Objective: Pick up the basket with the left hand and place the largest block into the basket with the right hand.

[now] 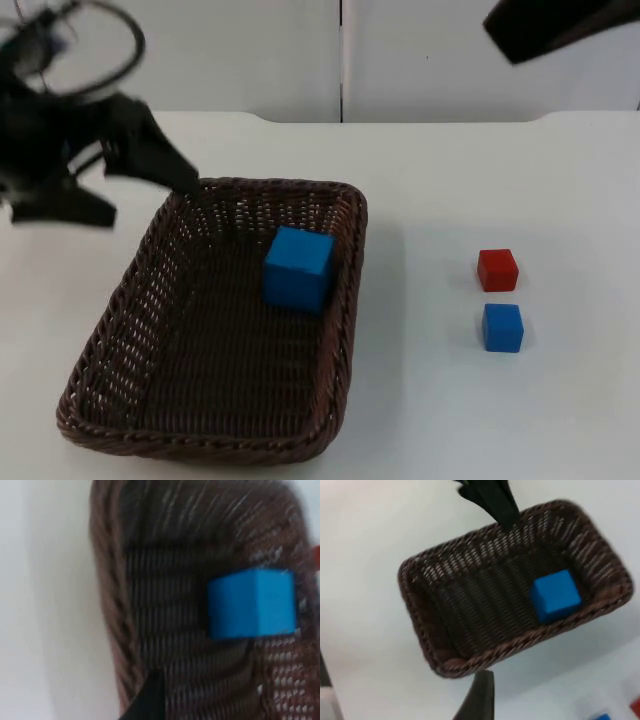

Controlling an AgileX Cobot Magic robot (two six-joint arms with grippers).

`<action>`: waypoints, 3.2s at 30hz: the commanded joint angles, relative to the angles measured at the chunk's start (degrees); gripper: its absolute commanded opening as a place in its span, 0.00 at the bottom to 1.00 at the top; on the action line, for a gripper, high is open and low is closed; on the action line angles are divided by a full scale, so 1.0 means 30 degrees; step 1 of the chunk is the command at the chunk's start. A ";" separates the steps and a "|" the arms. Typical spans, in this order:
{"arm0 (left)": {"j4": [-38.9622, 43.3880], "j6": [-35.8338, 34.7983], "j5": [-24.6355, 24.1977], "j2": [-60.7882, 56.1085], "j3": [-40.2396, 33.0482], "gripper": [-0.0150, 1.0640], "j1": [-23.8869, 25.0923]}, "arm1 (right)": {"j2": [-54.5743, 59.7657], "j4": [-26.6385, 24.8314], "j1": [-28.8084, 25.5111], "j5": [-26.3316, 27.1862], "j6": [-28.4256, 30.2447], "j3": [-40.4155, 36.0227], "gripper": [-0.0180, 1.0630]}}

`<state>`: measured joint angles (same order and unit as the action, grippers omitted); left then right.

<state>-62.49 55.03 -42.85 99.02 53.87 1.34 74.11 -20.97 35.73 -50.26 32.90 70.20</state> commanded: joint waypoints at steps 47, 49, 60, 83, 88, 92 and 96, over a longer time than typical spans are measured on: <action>1.2401 -0.9738 -0.2468 -2.5571 -0.4925 0.85 0.0008 | -1.8439 0.4297 -0.0072 0.4033 -0.7684 -1.2359 0.73; 1.4247 -1.1373 -0.3297 -2.6470 -0.5010 0.85 0.0008 | -1.8622 0.4971 -0.0072 0.3338 -0.8545 -1.2407 0.73; 1.6195 -1.4940 -0.4807 -3.0513 -0.7646 0.85 0.0008 | -1.8899 0.6128 -0.0072 0.2663 -0.9395 -1.2407 0.73; 1.9652 -1.8021 -0.6222 -3.3007 -0.8536 0.85 0.0008 | -2.4281 0.9534 -0.0072 -0.1332 -1.2718 -1.3166 0.73; 1.9652 -1.8021 -0.6222 -3.3007 -0.8536 0.85 0.0008 | -2.4702 1.0041 -0.0072 -0.2510 -1.3330 -1.3084 0.73; 1.9652 -1.8021 -0.6222 -3.3007 -0.8536 0.85 0.0008 | -2.4702 0.9922 0.0023 -0.3922 -1.3248 -1.3618 0.73; 1.9612 -1.8021 -0.6222 -3.3007 -0.8536 0.85 0.0008 | -2.4702 0.9806 0.0023 -0.3922 -1.3157 -1.3564 0.73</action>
<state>-3.85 1.38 -62.20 0.24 28.56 1.34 0.18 8.66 35.73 -61.89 -6.80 29.54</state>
